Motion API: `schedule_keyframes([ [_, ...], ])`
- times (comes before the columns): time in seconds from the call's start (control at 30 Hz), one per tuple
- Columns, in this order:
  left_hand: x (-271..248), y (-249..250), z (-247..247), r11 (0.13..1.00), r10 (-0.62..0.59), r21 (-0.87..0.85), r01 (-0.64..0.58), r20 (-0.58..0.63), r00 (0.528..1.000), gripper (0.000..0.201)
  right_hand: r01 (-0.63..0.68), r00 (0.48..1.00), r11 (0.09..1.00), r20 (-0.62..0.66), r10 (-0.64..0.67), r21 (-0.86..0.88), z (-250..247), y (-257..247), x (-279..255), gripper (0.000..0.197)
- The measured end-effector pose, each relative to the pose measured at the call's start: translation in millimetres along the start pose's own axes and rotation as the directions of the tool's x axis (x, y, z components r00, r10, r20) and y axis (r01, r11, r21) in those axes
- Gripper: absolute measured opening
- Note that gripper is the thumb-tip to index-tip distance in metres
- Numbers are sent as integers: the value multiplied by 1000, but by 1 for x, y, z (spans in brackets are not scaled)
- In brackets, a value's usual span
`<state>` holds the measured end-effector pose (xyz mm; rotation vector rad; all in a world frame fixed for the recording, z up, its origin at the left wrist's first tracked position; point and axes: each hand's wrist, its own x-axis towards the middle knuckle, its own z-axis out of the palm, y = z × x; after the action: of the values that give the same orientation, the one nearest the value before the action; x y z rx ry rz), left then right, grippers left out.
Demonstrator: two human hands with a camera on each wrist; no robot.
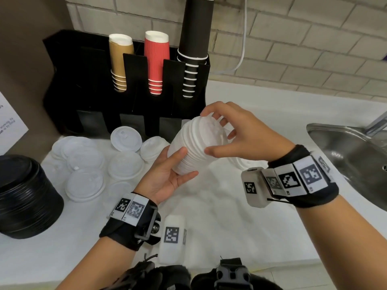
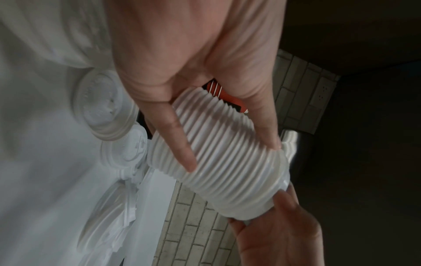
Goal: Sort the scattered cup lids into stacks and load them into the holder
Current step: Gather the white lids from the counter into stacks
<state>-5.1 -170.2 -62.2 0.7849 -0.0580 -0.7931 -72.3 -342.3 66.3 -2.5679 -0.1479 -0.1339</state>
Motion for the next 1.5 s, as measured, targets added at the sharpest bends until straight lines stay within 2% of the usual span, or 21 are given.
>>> schedule_keyframes([
  [0.07,0,0,0,999,-9,32,9,-11,1000,76,1,1000,1000,27,-1,-9,-1,-2,3,63],
  [0.23,0,0,-1,999,-12,53,13,-17,1000,73,8,998,997,71,-3,-71,-2,-6,8,65],
  [0.43,-2,1,0,1000,-4,17,3,9,1000,86,20,999,996,37,-17,-83,3,-8,7,67],
  [0.77,-5,-1,4,999,-21,-30,22,6,1000,66,9,1000,999,18,-8,-46,2,-7,0,71],
  [0.87,-7,2,3,996,-20,-84,21,11,1000,52,-80,993,996,-80,83,35,-16,8,-10,66],
  [0.93,-8,5,2,996,-4,-88,6,23,1000,44,-219,963,967,-132,236,132,-31,32,-20,49],
  [0.97,-8,6,3,996,2,-87,0,26,1000,41,-305,939,940,-117,324,156,-37,48,-26,40],
  [1.03,-9,8,4,997,9,-81,-8,23,1000,37,-490,871,871,-20,491,42,-45,82,-40,32],
  [1.1,-9,8,5,997,12,-76,-10,21,1000,36,-618,751,750,103,652,-236,-44,115,-57,42],
  [1.17,-8,7,6,997,19,-72,-17,28,999,34,-656,606,611,173,777,-444,-37,138,-75,59],
  [1.23,-9,6,7,998,27,-65,-24,41,999,30,-653,523,523,174,834,-547,-29,155,-90,76],
  [1.3,-9,4,8,997,30,-70,-27,50,998,25,-650,489,485,167,856,-586,-24,165,-103,89],
  [1.4,-10,3,9,997,41,-62,-37,61,997,24,-660,463,473,181,868,-583,-18,174,-118,100],
  [1.5,-10,2,11,998,46,-50,-42,67,997,24,-695,489,493,159,858,-523,-9,176,-123,98],
])
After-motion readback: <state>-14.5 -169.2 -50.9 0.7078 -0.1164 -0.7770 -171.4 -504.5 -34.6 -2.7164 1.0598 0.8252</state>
